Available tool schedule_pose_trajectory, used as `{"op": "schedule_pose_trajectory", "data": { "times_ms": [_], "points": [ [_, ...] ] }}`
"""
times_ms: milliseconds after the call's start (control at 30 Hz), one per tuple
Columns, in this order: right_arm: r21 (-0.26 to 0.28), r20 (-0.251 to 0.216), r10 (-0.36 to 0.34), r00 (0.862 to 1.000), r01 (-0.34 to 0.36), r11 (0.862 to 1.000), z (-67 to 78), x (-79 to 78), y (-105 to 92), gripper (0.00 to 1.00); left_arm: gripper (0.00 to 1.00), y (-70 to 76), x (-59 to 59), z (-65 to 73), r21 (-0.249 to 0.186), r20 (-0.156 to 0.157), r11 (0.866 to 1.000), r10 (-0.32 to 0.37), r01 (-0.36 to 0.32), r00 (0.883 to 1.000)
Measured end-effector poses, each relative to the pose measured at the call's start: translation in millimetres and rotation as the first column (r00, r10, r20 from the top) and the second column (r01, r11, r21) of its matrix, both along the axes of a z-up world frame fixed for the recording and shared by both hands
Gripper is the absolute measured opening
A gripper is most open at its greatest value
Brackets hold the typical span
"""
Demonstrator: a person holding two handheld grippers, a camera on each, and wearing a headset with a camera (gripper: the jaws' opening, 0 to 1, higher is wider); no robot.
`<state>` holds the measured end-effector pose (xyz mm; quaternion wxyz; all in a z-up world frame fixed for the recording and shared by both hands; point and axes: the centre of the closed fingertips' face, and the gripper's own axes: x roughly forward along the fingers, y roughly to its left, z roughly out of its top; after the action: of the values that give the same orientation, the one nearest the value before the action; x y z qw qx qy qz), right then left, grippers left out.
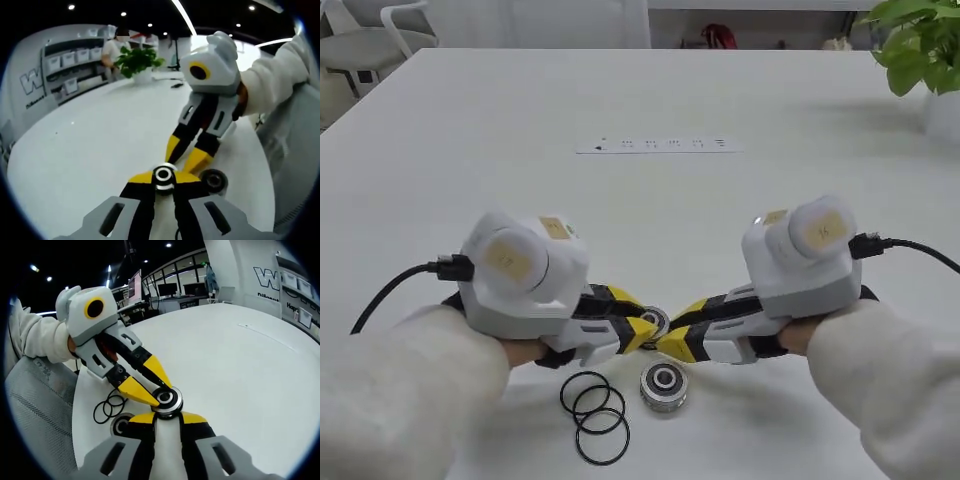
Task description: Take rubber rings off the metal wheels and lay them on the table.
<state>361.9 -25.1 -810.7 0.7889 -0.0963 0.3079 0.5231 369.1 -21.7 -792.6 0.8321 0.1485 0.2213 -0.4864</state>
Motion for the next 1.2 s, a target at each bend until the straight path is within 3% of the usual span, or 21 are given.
{"op": "schedule_pose_trajectory", "data": {
  "times_ms": [333, 433, 600, 733, 867, 1033, 1200],
  "points": [
    [-0.012, 0.006, 0.015, 1.0, -0.015, 1.0, -0.5, -0.3, -2.6, 0.07, 0.14, 0.9, 0.4, -0.2, -0.002, 0.005, 1.0, 0.008, -0.008, 1.0],
    [-0.023, 0.041, 0.004, 0.999, -0.003, 1.0, 0.9, 4.7, -4.2, 0.01, 0.14, 1.1, 0.3, -0.3, -0.005, 0.004, 1.0, 0.01, -0.01, 1.0],
    [-0.03, 0.016, -0.003, 1.0, 0.003, 1.0, -1.9, 3.4, -3.9, 0.0, 0.14, 1.7, -0.2, -0.5, 0.001, 0.013, 1.0, 0.003, -0.003, 1.0],
    [-0.021, -0.044, -0.052, 0.998, 0.051, 0.998, -3.2, 5.6, -4.7, 0.0, 0.14, 1.8, -0.2, -0.5, 0.007, 0.021, 1.0, -0.002, 0.002, 1.0],
    [-0.013, -0.075, -0.07, 0.995, 0.069, 0.998, -2.2, 6.4, -6.2, 0.0, 0.14, 2.1, -0.4, -1.0, 0.009, 0.023, 1.0, -0.006, 0.006, 1.0],
    [-0.001, -0.086, -0.082, 0.993, 0.082, 0.997, -0.4, 7.4, -6.5, 0.0, 0.14, 1.7, 0.2, -0.6, 0.01, 0.025, 1.0, -0.008, 0.008, 1.0],
    [0.057, -0.134, -0.131, 0.982, 0.139, 0.989, 6.7, 12.8, -8.3, 0.0, 0.14, 1.5, 0.3, -0.8, 0.01, 0.025, 1.0, -0.008, 0.008, 1.0]
  ]
}}
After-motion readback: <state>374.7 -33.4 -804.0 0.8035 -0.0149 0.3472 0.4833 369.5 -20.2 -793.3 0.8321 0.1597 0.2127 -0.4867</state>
